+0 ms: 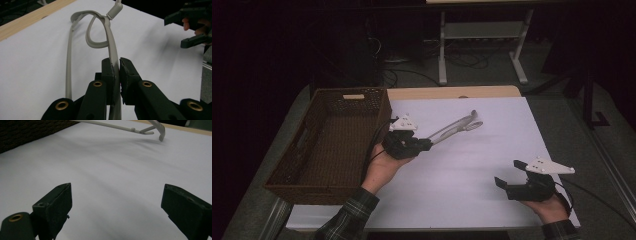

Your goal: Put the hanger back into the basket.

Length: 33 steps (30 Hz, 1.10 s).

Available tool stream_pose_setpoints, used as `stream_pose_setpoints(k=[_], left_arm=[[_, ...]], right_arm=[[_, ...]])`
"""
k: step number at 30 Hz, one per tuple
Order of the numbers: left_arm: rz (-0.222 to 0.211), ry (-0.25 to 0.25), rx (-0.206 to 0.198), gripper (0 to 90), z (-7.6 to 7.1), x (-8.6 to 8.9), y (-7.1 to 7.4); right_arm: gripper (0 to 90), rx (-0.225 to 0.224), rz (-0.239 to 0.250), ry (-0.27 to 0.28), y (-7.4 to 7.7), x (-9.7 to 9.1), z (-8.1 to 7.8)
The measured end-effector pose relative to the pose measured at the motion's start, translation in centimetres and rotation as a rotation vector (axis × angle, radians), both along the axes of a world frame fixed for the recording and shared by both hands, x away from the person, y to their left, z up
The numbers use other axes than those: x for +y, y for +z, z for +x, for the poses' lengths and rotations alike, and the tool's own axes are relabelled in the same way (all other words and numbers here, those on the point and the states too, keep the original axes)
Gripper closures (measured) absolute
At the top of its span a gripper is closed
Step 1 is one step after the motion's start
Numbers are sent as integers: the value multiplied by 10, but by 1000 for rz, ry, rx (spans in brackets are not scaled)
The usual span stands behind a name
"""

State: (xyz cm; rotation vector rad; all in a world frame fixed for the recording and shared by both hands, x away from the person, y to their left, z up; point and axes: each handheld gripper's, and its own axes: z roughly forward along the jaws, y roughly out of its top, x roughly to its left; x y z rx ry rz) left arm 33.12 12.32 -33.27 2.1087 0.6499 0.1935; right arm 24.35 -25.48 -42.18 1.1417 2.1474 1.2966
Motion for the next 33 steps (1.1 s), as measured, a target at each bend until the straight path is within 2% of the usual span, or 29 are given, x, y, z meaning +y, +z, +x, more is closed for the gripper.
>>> stream_pose_setpoints(k=[5, 11, 14, 17, 21, 27, 33], left_arm=[[-11, 3, 0, 832, 2, 5, 8], [-51, 14, 2, 832, 4, 15, 19], [-100, 24, 12, 832, 5, 25, 27], [-101, 30, 5, 832, 5, 30, 32], [-112, 41, -1, 832, 5, 41, 40], [-149, 63, 1, 832, 5, 66, 50], [-165, 92, -12, 832, 1, 92, 60]], right_arm=[[92, 1, 0, -1, 0, 0, 0], [93, -3, -1, -2, 0, 0, 0], [93, 1, 1, -4, 0, 0, 0], [93, 0, 1, -6, 0, -1, 0], [83, -1, 2, -9, 0, -1, 0], [70, -11, 13, -17, 2, -2, 0], [69, -3, 9, -15, 1, -1, 1]])
